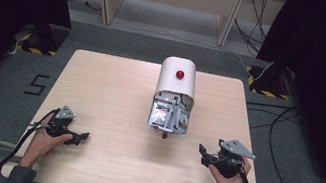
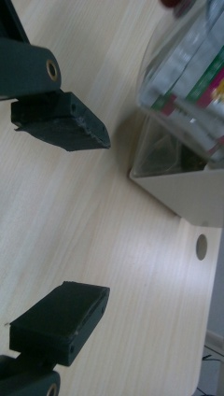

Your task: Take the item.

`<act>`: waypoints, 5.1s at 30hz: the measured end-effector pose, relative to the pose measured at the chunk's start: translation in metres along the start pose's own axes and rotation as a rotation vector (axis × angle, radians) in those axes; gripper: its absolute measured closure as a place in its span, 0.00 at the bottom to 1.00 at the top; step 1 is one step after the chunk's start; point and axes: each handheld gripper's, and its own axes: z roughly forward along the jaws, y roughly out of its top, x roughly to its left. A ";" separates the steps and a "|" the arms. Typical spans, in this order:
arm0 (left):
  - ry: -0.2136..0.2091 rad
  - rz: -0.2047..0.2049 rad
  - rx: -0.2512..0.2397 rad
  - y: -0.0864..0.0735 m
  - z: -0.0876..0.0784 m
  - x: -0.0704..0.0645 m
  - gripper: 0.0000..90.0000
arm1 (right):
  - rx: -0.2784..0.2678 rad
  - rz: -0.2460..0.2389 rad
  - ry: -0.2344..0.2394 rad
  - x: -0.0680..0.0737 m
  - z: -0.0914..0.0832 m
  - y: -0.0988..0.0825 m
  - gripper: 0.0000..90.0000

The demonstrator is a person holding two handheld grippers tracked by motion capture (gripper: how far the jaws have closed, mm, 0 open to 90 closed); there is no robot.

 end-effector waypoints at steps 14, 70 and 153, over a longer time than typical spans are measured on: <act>0.000 0.000 -0.001 0.000 0.000 0.000 0.00 | -0.056 -0.046 0.036 0.029 -0.027 0.024 0.29; -0.006 0.006 -0.003 0.000 0.000 0.001 0.00 | -0.121 -0.225 0.098 0.085 0.002 0.078 0.51; -0.009 0.009 -0.003 -0.001 -0.001 0.001 0.00 | -0.261 -0.169 0.005 0.026 -0.029 0.060 0.94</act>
